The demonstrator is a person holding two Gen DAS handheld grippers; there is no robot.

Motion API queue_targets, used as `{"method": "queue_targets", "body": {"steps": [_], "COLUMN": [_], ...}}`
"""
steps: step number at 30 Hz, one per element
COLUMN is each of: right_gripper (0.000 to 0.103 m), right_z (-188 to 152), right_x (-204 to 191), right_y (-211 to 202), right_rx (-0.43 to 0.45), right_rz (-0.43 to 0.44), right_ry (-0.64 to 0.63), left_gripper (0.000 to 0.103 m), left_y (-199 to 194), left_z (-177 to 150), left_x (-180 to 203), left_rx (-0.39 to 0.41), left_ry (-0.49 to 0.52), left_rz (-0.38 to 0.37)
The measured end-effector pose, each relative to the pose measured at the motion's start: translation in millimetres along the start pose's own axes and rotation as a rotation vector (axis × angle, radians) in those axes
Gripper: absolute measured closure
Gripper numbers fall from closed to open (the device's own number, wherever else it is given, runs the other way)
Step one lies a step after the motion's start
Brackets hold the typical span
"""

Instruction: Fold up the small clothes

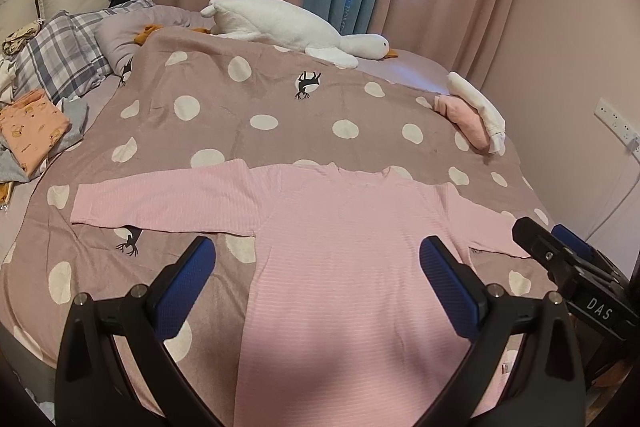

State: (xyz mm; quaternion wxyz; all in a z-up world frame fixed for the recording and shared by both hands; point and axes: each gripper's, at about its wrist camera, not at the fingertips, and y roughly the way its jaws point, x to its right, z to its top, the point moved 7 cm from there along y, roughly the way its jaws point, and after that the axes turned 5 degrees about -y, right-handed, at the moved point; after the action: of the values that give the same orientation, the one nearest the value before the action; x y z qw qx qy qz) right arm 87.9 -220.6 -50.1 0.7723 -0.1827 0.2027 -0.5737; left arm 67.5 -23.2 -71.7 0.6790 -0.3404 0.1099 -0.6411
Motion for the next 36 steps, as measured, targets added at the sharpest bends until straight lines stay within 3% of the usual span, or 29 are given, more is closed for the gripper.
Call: {"method": "queue_targets", "body": {"steps": [36], "right_gripper": [0.001], "right_z": [-9.7], "right_x": [-0.4], "right_y": [4.3], "right_rx": [-0.021], "right_rz": [0.001], "right_ry": [0.009], "left_gripper": [0.001], "left_y": [4.4], "left_z": [-4.8], "left_x": [0.6], "left_rx": [-0.022], "left_ry": [-0.002], "left_rz": [-0.006]}}
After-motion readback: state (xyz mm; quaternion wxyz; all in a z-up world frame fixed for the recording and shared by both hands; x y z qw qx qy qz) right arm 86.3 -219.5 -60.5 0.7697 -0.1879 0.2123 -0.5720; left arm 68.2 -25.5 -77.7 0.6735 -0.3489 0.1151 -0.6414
